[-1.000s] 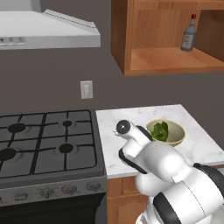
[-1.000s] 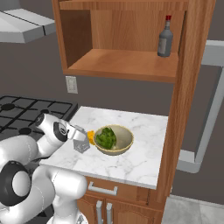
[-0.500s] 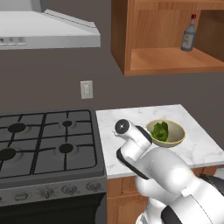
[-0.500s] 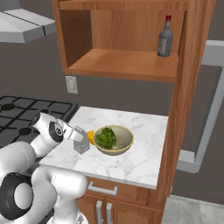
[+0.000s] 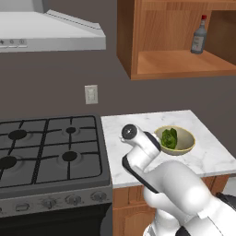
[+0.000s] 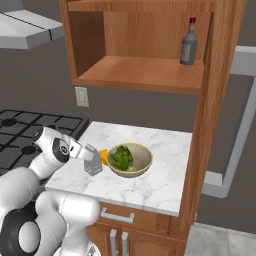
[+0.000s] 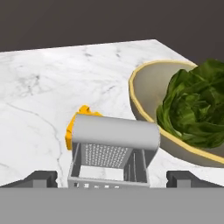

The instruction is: Pick the cheese from the fridge and the cheese grater from the cabinet and place them next to the salad bowl.

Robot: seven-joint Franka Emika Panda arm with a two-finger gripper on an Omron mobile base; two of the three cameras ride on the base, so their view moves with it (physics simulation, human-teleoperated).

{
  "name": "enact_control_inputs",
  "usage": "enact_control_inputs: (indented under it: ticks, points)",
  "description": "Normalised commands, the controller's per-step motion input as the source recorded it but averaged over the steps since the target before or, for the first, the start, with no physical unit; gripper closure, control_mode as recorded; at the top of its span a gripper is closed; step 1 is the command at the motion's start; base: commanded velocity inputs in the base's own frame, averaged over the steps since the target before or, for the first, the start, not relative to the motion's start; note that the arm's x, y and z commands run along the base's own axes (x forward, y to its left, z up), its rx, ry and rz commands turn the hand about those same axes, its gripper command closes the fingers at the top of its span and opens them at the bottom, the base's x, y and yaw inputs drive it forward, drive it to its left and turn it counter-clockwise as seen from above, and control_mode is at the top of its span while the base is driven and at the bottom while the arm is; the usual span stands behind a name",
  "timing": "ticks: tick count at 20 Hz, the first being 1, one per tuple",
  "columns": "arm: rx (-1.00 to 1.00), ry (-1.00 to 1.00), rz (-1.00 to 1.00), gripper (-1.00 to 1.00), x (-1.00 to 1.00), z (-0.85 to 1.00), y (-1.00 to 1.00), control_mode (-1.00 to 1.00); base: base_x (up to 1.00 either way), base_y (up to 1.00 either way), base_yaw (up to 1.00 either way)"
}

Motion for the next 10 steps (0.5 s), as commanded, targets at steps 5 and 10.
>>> enact_control_inputs:
  ticks: [5, 10]
  points:
    - [0.0, 0.01, 0.0, -1.0, -0.1, 0.21, 0.0, -1.0, 0.0, 0.0, 0.0]
    - [0.0, 0.0, 0.0, -1.0, -0.19, 0.28, 0.0, -1.0, 0.0, 0.0, 0.0]
